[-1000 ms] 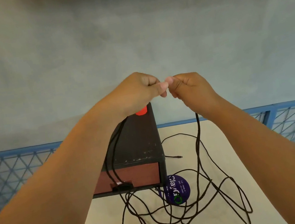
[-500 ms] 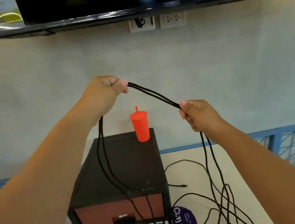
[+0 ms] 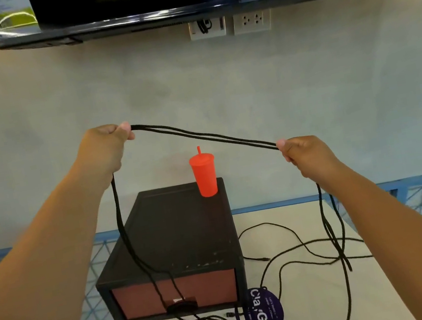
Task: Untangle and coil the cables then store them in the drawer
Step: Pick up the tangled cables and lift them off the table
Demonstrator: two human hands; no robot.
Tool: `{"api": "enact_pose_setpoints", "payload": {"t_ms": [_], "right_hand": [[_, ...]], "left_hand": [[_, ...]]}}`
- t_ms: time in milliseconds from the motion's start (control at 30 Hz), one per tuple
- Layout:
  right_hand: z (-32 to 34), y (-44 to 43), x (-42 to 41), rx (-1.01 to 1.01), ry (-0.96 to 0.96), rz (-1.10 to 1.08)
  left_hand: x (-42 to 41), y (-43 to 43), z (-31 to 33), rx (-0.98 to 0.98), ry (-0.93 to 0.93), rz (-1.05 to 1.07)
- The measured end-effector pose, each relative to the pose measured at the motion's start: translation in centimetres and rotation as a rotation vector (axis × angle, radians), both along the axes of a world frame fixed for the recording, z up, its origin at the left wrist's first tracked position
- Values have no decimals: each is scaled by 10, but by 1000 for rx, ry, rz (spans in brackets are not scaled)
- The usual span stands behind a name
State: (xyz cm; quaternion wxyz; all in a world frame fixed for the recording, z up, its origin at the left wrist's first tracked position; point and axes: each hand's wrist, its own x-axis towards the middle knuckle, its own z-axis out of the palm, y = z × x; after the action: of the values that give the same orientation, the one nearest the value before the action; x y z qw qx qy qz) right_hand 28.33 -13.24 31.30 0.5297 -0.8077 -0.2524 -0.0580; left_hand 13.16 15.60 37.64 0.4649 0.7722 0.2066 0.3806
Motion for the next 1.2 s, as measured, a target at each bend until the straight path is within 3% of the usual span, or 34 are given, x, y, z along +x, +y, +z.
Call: {"api": "enact_pose_setpoints", "payload": {"t_ms": [133, 333, 433, 767, 967, 1100, 1200], "right_hand": [[10, -11, 7, 0, -121, -41], [44, -14, 13, 68, -345, -124], [45, -15, 16, 99, -359, -127], [-17, -19, 15, 27, -172, -127], [-28, -15, 13, 54, -68, -132], [-40, -3, 4, 8, -36, -90], [-47, 3, -5, -10, -15, -39]], "left_hand": [[-10, 2, 14, 80, -42, -3], [-28, -16, 61, 524, -175, 115], [-30, -23, 69, 633, -184, 145], [-44, -21, -33, 359, 63, -19], [-69, -41, -123, -71, 488, -291], [-82, -49, -164, -339, 730, -614], [-82, -48, -178, -369, 982, -791]]}}
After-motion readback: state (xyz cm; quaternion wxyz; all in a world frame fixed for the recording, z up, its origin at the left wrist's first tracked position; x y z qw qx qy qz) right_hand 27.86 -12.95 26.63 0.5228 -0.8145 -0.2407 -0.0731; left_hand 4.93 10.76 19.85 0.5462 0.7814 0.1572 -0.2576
